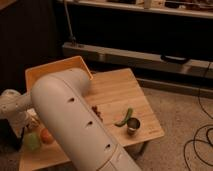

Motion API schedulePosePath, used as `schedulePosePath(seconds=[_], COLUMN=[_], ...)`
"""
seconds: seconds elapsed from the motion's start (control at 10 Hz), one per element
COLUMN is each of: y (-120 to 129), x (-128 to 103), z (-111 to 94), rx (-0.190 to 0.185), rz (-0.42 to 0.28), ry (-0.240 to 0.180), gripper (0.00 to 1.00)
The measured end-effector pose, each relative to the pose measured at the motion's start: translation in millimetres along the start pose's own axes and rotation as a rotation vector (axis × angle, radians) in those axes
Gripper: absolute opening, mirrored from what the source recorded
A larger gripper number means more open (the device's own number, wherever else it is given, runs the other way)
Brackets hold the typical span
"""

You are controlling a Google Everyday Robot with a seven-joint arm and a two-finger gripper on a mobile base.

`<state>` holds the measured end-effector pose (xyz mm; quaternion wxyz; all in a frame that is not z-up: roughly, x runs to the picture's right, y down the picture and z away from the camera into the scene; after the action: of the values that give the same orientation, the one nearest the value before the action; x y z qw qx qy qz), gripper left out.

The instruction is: Place fork in tray

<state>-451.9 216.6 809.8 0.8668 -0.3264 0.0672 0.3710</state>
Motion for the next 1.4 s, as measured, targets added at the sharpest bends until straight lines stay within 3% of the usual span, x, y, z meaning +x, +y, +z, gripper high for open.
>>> schedulePosePath(seconds=[0.1,0.3,0.6,0.9,1.2,1.4], y=[-1.1,-2.3,-4.9,-7.2,-7.1,-5.8], x=[-0.3,-0.3,-0.1,-2.0,-2.2,-2.8], z=[1.3,3.6,7.4,10.6,10.8,9.0], rx=[0.002,0.002,0.002,-0.004,-0.003,-0.004], rz=[0.002,0.007,0.018,0.025,0.024,0.020], ry=[0.002,0.006,0.015,0.018,0.018,0.013], gripper=[0.56,0.52,0.32,0.27,0.01,0.00])
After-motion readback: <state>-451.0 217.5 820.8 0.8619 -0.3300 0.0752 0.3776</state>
